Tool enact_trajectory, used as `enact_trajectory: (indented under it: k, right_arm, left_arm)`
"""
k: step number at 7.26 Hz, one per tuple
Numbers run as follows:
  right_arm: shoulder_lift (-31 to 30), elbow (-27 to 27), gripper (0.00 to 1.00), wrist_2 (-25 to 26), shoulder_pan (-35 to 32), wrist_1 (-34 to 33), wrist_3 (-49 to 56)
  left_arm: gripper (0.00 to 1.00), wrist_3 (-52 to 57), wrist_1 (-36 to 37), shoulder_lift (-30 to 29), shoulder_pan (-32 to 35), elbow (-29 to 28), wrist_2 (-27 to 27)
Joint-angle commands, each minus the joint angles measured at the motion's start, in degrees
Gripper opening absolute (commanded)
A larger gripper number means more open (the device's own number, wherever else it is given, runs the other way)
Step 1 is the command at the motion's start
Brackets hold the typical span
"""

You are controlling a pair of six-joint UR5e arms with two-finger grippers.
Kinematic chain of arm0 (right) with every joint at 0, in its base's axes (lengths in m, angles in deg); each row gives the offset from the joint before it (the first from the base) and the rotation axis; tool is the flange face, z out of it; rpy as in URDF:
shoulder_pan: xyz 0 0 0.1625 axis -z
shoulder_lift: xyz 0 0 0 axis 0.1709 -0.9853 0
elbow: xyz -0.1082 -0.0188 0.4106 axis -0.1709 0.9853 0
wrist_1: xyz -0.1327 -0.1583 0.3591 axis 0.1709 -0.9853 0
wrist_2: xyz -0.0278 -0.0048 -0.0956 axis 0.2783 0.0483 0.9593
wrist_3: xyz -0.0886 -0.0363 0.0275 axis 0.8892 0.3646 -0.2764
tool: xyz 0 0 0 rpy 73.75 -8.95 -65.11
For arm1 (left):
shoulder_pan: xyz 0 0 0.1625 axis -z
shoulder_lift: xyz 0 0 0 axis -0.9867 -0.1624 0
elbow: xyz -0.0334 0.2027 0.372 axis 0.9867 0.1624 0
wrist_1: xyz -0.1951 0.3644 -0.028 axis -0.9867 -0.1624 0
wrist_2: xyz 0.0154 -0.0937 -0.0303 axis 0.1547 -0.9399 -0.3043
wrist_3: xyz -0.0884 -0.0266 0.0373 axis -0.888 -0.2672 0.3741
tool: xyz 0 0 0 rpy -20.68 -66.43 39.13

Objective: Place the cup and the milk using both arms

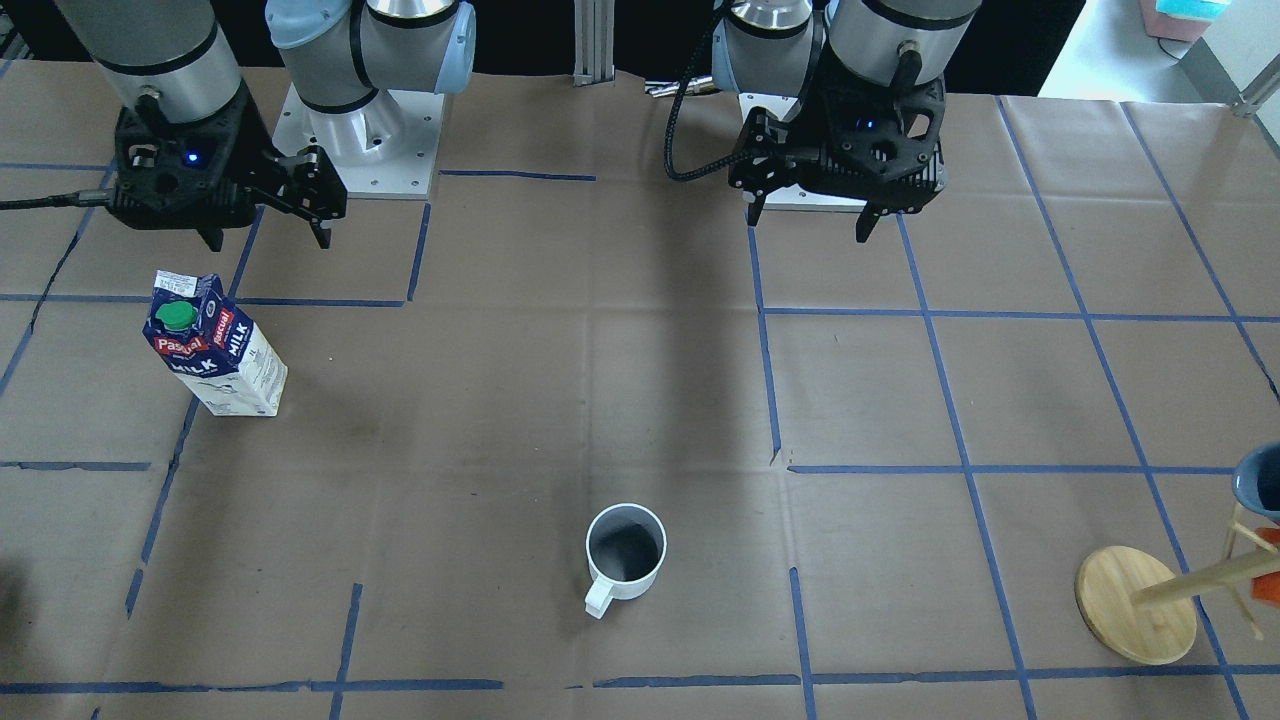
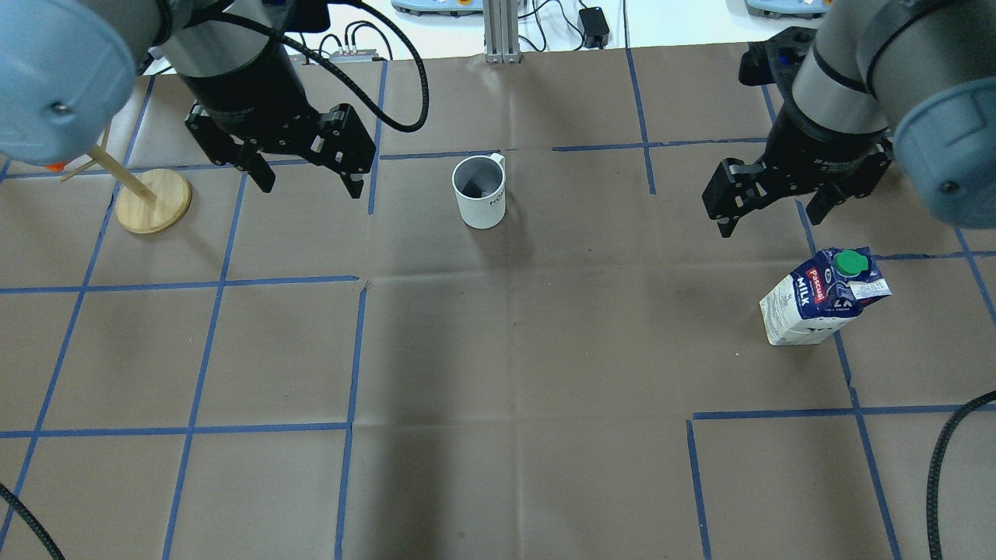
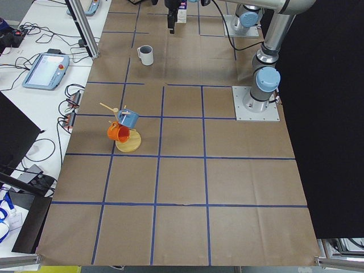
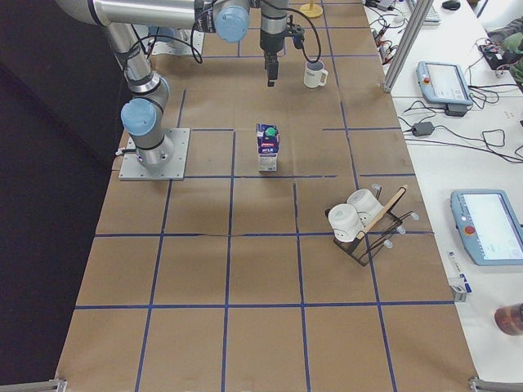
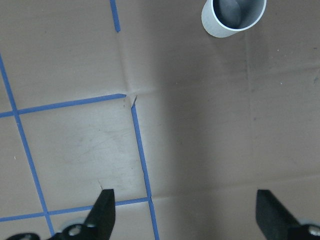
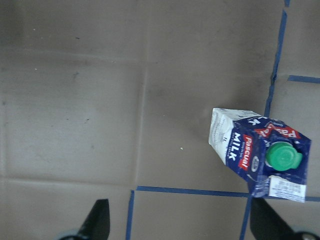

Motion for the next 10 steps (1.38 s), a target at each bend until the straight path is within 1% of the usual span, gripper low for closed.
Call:
enact_trajectory:
  k: [1,2,3,4,5,6,7,8,10]
  right_arm:
    - [-0.5,-1.2,1.00,0.0,11.5,-0.4,13.2]
    - [-0.6,-2.1,1.00,-0.1,13.9,-0.8,15.2]
    - [-0.5,-2.4,1.00,-0.4,14.5,-1.0,15.4]
    - [0.2,-2.6,1.00,-0.6,14.4,-1.9,15.2]
    - [0.2,-5.3,1.00,-0.8,14.4,-4.7,15.1]
    - [0.2,-10.2,1.00,-0.5,14.4,-11.8,15.3]
    - [0.3,-13.6,1.00,-0.4,14.4,-17.6,14.7]
    - [0.5,-15.7,1.00,-0.3,14.4,-19.1,14.7]
    - [4.3,-16.0,1.00,-0.1,14.7,-19.1,14.7]
  left_arm:
    - [1.00,0.4,-6.4,5.2,-1.8,1.9,0.1]
    - [1.00,0.4,-6.1,6.1,-3.3,2.1,0.0]
    - [1.00,0.4,-6.6,7.7,-3.8,2.2,0.1]
    - [1.00,0.4,-6.8,7.6,-4.4,2.2,0.1]
    - [1.00,0.4,-8.3,8.2,-5.1,1.9,0.0]
    - [1.00,0.3,-8.2,8.2,-5.4,1.7,-0.6]
    - [1.00,0.1,-7.9,7.9,-5.6,1.8,-0.8]
    - [1.00,0.3,-7.9,7.9,-5.7,2.1,-0.7]
    - [1.00,0.2,-7.9,7.6,-5.6,2.1,-0.7]
